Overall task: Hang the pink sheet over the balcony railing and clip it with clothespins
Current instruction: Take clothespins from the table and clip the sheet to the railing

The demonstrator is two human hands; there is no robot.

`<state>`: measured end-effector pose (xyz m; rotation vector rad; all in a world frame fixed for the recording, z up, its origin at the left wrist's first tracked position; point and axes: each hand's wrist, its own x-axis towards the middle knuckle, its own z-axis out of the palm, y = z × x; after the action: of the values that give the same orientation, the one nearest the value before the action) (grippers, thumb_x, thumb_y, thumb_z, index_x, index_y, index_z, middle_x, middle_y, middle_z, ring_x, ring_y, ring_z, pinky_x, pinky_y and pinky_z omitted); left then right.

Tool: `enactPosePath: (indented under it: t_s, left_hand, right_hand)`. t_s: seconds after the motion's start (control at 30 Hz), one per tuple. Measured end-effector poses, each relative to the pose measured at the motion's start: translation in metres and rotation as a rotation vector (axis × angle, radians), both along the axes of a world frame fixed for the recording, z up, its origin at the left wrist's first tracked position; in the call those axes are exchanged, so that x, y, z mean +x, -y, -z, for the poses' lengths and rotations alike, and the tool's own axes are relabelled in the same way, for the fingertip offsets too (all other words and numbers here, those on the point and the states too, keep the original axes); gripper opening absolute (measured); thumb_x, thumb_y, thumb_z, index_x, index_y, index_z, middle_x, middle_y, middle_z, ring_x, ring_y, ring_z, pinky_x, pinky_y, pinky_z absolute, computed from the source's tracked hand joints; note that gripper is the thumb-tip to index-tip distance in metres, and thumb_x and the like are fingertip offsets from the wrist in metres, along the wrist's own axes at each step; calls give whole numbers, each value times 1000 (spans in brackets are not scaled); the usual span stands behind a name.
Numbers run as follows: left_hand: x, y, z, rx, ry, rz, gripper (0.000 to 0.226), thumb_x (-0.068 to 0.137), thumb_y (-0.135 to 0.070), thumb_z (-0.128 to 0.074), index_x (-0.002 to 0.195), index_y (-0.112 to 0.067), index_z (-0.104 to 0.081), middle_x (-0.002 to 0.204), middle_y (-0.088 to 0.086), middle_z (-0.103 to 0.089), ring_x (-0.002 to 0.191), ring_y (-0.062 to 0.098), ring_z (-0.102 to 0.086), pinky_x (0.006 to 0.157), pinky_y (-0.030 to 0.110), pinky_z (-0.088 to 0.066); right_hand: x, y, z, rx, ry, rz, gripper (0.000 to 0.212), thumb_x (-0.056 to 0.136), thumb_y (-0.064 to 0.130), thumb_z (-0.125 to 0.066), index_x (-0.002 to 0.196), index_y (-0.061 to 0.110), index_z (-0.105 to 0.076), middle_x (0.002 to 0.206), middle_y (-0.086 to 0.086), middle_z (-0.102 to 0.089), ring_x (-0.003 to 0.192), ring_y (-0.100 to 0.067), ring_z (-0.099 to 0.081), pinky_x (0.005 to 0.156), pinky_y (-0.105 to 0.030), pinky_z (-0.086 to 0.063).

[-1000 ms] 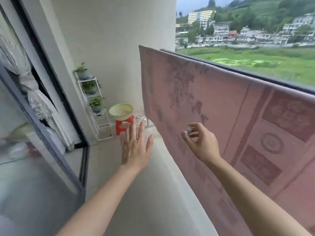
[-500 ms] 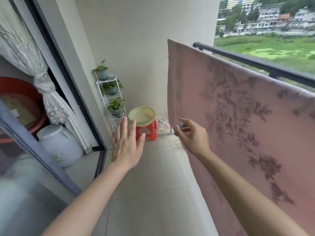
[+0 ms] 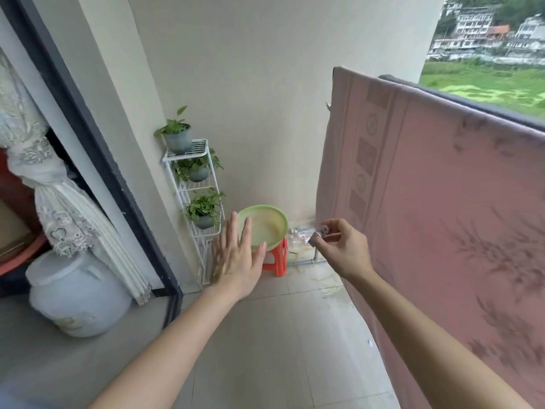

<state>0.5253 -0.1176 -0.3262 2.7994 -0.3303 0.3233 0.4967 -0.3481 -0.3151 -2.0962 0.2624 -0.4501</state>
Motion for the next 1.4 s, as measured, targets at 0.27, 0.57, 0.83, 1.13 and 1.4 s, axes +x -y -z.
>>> enactPosePath:
  t_s: [0.27, 0.57, 0.83, 1.13, 1.4]
  left_hand:
    - [181, 30, -3, -1, -25, 144, 64, 99, -51, -23, 155, -25, -3, 162, 3, 13, 149, 23, 6, 120, 46, -3]
    - [377, 104, 33, -23, -194, 138, 69, 99, -56, -21, 154, -26, 7, 160, 1, 23, 148, 21, 16, 121, 44, 2]
    - [535, 153, 31, -64, -341, 208, 76, 97, -59, -28, 153, -27, 11, 159, -2, 25, 148, 20, 16, 119, 43, 1]
    - [684, 228, 111, -114, -615, 438, 96, 92, -55, -50, 152, -22, 16, 162, -3, 16, 149, 18, 12, 121, 42, -7]
    - [769, 314, 185, -164, -895, 735, 103, 84, -41, -65, 154, -19, 7, 163, -2, 2, 150, 18, 2, 121, 40, -10]
  right_hand:
    - [155, 30, -12, 4, 49, 101, 35, 81, 40, -77, 112, 25, -70, 85, 17, -71, 79, 12, -65, 74, -1, -43]
    - [350, 106, 11, 52, 43, 96, 16, 88, 28, -72, 100, 18, -73, 70, 31, -67, 74, 14, -61, 76, -10, -49]
    - [512, 158, 4, 27, -11, 119, 14, 92, 29, -63, 78, 30, -62, 76, 32, -66, 76, 12, -61, 76, -23, -46]
    - [602, 201, 62, -158, -59, 222, 14, 101, 26, -50, 95, 27, -62, 94, 19, -64, 93, -1, -59, 85, -16, -45]
    - [621, 207, 122, -259, -190, 525, 49, 99, 39, -39, 141, 16, -48, 130, 3, -54, 120, -8, -46, 100, -27, -38]
